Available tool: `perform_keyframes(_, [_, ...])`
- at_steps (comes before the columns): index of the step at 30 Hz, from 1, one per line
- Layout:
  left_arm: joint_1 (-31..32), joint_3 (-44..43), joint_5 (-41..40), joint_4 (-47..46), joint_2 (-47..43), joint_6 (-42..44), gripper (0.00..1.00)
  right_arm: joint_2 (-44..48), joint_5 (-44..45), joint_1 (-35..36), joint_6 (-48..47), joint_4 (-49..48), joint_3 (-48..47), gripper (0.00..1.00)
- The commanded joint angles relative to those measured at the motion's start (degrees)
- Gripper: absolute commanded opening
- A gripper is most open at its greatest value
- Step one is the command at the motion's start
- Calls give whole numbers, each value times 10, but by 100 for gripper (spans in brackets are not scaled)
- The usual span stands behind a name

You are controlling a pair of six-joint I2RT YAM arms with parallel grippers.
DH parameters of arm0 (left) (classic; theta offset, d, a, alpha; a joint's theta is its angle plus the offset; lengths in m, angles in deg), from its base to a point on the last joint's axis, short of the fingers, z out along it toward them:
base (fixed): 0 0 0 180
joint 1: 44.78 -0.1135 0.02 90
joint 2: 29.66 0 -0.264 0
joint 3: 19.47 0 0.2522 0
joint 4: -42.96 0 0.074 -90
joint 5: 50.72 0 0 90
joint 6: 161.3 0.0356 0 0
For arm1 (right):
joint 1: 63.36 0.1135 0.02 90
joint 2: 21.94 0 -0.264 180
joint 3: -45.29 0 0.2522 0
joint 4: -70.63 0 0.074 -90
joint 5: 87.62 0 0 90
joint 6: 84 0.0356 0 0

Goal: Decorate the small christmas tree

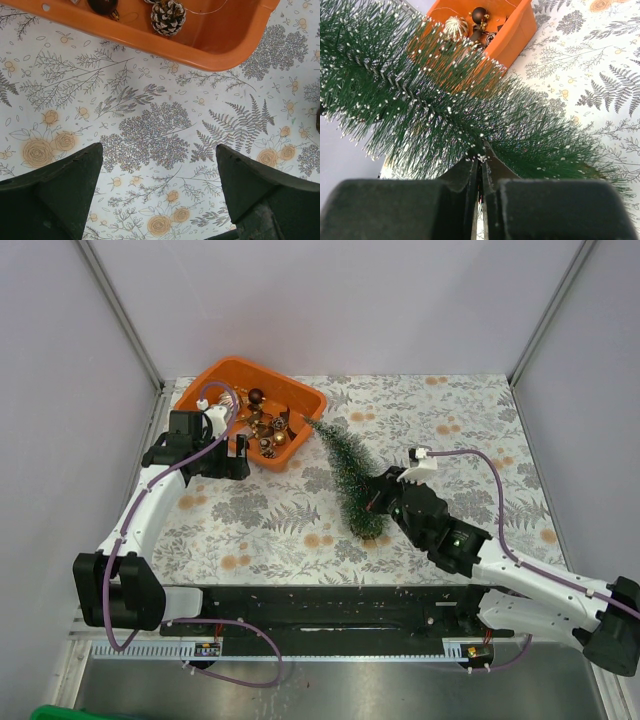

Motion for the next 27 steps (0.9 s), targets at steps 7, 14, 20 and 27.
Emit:
perform_keyframes(7, [-1,5,-2,-12,-13,-7,99,24,47,17,11,-39,-7,0])
perform_keyframes(14, [-1,6,-3,-12,-16,-6,99,24,52,25,0,-80,-9,0])
perform_keyframes(20, [-1,7,-3,-11,-16,-6,99,8,61,30,-10,-109,-3,0])
perform_keyframes(27, [-1,5,-6,-12,-9,-7,99,-2,65,40,-5,-147,38,0])
